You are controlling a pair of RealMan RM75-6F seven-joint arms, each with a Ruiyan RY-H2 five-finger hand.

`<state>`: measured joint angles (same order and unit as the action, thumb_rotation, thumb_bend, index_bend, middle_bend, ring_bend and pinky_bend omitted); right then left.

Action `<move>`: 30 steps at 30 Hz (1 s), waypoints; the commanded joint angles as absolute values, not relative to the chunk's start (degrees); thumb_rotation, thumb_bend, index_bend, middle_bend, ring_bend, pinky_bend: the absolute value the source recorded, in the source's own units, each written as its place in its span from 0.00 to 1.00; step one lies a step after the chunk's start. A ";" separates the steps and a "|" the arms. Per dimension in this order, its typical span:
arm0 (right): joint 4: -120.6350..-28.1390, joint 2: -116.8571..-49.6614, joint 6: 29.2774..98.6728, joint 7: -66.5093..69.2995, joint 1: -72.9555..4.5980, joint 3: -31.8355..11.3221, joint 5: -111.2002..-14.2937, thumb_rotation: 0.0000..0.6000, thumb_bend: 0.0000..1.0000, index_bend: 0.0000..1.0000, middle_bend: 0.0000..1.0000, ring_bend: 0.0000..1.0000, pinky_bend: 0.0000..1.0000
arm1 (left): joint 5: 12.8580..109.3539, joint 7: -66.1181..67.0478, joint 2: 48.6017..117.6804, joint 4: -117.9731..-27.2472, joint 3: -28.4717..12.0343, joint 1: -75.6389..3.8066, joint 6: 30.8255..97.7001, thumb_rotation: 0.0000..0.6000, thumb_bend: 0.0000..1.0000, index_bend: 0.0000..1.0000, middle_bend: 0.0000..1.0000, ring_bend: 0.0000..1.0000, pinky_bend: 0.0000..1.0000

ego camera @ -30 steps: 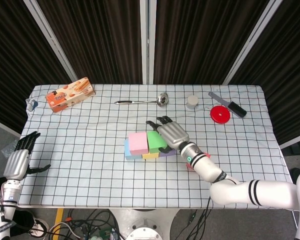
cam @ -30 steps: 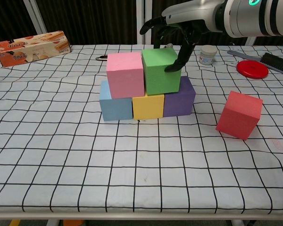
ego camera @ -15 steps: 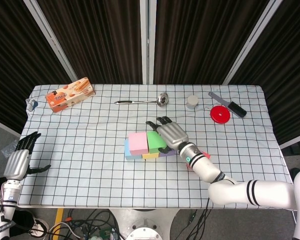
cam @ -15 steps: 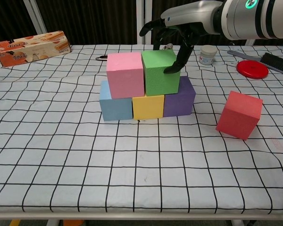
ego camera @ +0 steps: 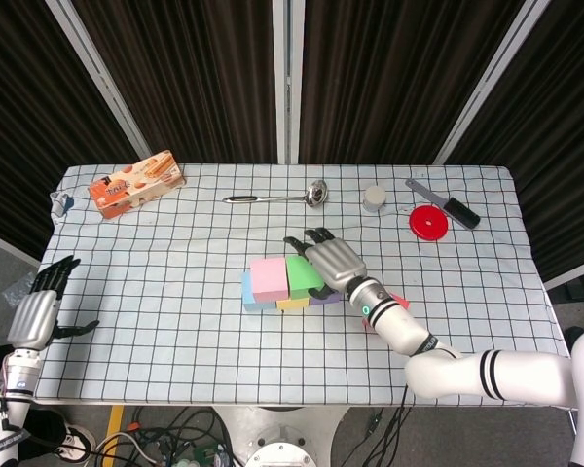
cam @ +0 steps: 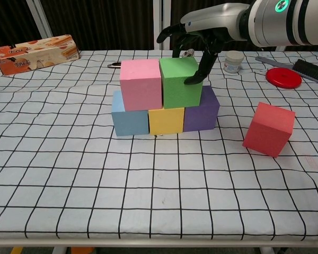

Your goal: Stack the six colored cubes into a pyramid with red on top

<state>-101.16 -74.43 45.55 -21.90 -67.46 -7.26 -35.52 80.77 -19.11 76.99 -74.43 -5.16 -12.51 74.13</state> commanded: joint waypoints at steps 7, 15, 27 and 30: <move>-101.42 -74.51 45.93 -21.42 -67.18 -7.71 -35.82 1.00 0.16 0.00 0.13 0.00 0.00 | 80.96 -19.13 76.92 -74.50 -4.99 -12.45 74.39 1.00 0.00 0.07 0.03 0.00 0.03; -102.23 -73.57 45.50 -20.09 -66.50 -8.14 -36.62 1.00 0.12 0.00 0.05 0.00 0.00 | 80.95 -19.14 76.74 -74.88 -4.92 -12.58 74.18 1.00 0.00 0.08 0.03 0.00 0.03; -113.90 -56.50 57.19 -20.97 -54.69 -3.15 -51.79 1.00 0.08 0.00 0.11 0.00 0.00 | 80.74 -17.24 76.15 -77.17 -4.82 -12.82 73.86 1.00 0.00 0.08 0.03 0.00 0.03; -114.56 -53.13 54.90 -19.72 -52.03 -0.41 -53.54 1.00 0.08 0.00 0.12 0.00 0.00 | 81.04 -15.35 76.11 -78.50 -4.61 -12.78 74.32 1.00 0.00 0.08 0.03 0.00 0.03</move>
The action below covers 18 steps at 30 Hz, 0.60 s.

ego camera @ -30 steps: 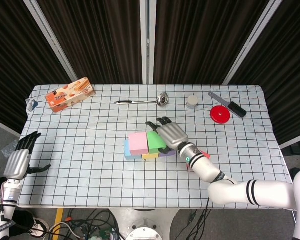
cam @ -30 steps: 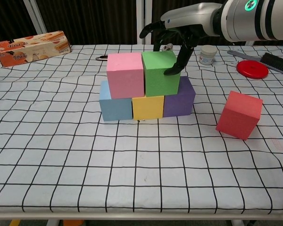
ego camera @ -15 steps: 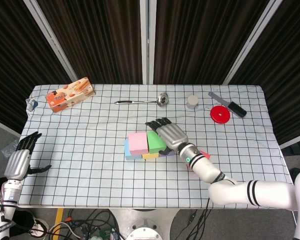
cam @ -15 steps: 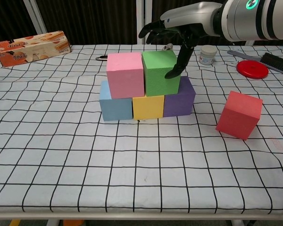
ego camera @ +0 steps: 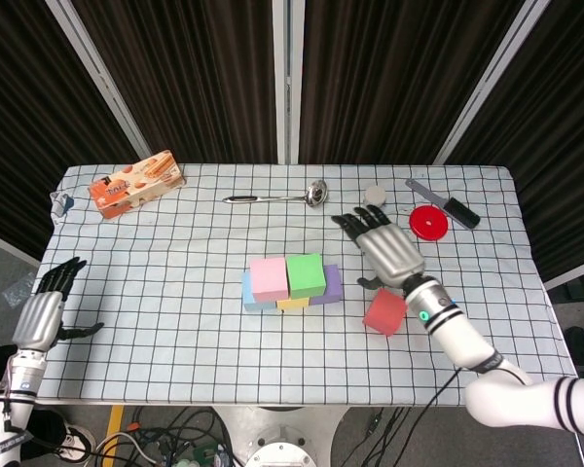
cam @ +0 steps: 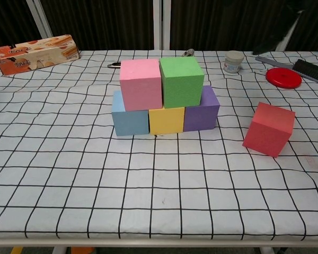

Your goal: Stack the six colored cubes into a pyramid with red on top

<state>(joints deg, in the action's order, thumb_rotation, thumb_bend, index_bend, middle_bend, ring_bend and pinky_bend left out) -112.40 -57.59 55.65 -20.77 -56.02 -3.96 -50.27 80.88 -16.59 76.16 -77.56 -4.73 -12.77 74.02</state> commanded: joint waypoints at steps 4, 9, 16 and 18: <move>-113.45 -53.57 55.15 -17.73 -48.20 1.58 -54.53 1.00 0.04 0.00 0.14 0.00 0.00 | 81.26 -12.80 76.09 -80.25 -4.22 -12.85 74.34 1.00 0.00 0.08 0.03 0.00 0.03; -114.74 -57.00 58.99 -16.16 -43.80 1.78 -53.97 1.00 0.00 0.00 0.16 0.00 0.00 | 81.49 -11.67 75.85 -81.24 -3.70 -12.70 74.37 1.00 0.00 0.08 0.03 0.00 0.03; -116.69 -66.66 74.17 -21.09 -35.32 2.04 -53.57 1.00 0.00 0.00 0.18 0.00 0.00 | 82.06 -13.75 75.13 -79.88 -3.38 -13.22 73.30 1.00 0.00 0.08 0.03 0.00 0.03; -116.04 -69.32 76.70 -22.55 -33.70 2.13 -52.92 1.00 0.00 0.00 0.19 0.00 0.00 | 82.25 -14.57 75.10 -79.13 -3.23 -13.24 73.17 1.00 0.00 0.08 0.03 0.00 0.03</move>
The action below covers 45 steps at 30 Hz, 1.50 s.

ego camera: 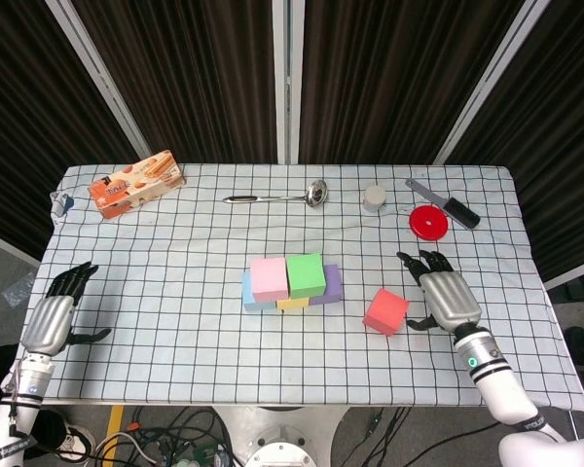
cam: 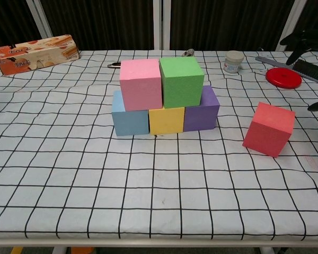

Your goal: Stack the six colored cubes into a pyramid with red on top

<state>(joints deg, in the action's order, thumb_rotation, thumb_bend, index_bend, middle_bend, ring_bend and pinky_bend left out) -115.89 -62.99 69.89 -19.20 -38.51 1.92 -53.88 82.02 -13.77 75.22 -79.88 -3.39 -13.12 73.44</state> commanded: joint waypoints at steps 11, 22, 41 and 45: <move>-109.75 -80.76 82.72 -27.29 -28.89 0.18 -53.30 1.00 0.00 0.00 0.19 0.00 0.00 | 82.38 -19.04 75.84 -74.32 -2.82 -13.10 72.63 1.00 0.00 0.08 0.03 0.00 0.03; -105.04 -85.79 78.74 -23.69 -27.16 -3.91 -51.19 1.00 0.00 0.00 0.19 0.00 0.00 | 82.89 -20.66 76.10 -72.65 -2.03 -12.90 72.17 1.00 0.00 0.07 0.03 0.00 0.03; -103.93 -87.42 76.40 -26.69 -26.64 -7.30 -49.50 1.00 0.17 0.00 0.32 0.00 0.00 | 83.10 -21.74 76.60 -71.38 -1.70 -12.98 71.72 1.00 0.00 0.08 0.03 0.00 0.04; -105.04 -86.57 76.49 -26.47 -26.26 -7.54 -50.78 1.00 0.25 0.00 0.36 0.00 0.00 | 83.55 -21.99 76.47 -71.64 -1.50 -12.84 72.16 1.00 0.00 0.07 0.03 0.00 0.04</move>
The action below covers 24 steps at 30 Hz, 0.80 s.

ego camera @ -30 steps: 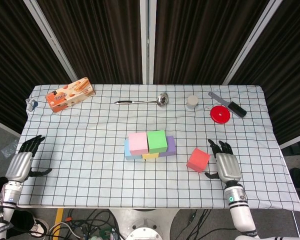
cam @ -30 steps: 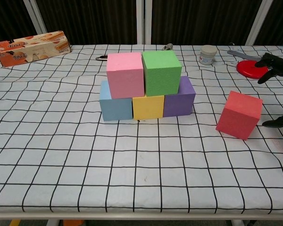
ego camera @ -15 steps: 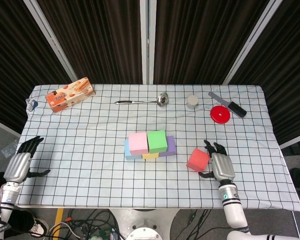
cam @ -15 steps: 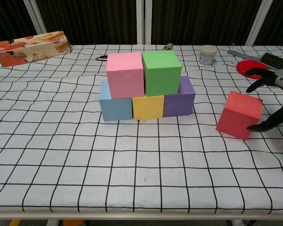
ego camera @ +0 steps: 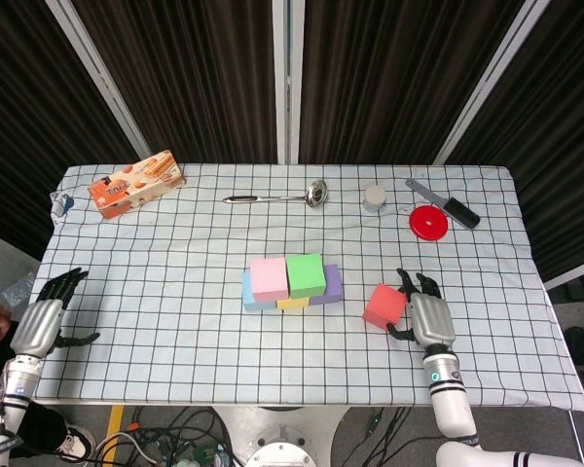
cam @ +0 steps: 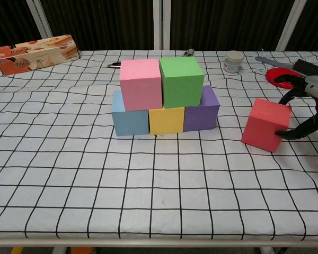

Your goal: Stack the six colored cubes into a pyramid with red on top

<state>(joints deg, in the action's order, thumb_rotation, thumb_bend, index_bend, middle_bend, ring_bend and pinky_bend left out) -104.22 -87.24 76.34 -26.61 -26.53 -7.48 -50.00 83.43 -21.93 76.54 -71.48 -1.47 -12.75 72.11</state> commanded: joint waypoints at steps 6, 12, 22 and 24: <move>-112.27 -79.44 79.84 -25.91 -24.76 -7.81 -58.65 1.00 0.30 0.00 0.38 0.00 0.00 | 83.92 -21.13 76.17 -72.95 -1.63 -13.27 72.20 1.00 0.00 0.08 0.03 0.00 0.04; -121.13 -66.99 76.14 -24.60 -26.71 -11.80 -62.34 1.00 0.32 0.00 0.41 0.00 0.00 | 82.71 -22.63 74.84 -75.10 -3.25 -14.95 70.21 1.00 0.00 0.08 0.03 0.00 0.04; -108.35 -60.92 46.44 -10.28 -43.89 -20.57 -63.56 1.00 0.31 0.00 0.42 0.00 0.00 | 85.48 -20.82 76.10 -77.01 -2.94 -14.06 75.20 1.00 0.00 0.08 0.03 0.00 0.04; -105.35 -62.74 42.99 -7.96 -46.83 -21.20 -64.31 1.00 0.30 0.00 0.42 0.00 0.00 | 86.16 -21.09 76.97 -76.73 -2.78 -13.80 76.34 1.00 0.00 0.08 0.03 0.00 0.04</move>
<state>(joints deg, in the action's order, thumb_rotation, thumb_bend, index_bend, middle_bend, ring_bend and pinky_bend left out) -111.13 -62.49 50.39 -13.34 -40.34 -18.17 -62.82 85.73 -21.04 76.48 -76.80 -2.87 -14.04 75.82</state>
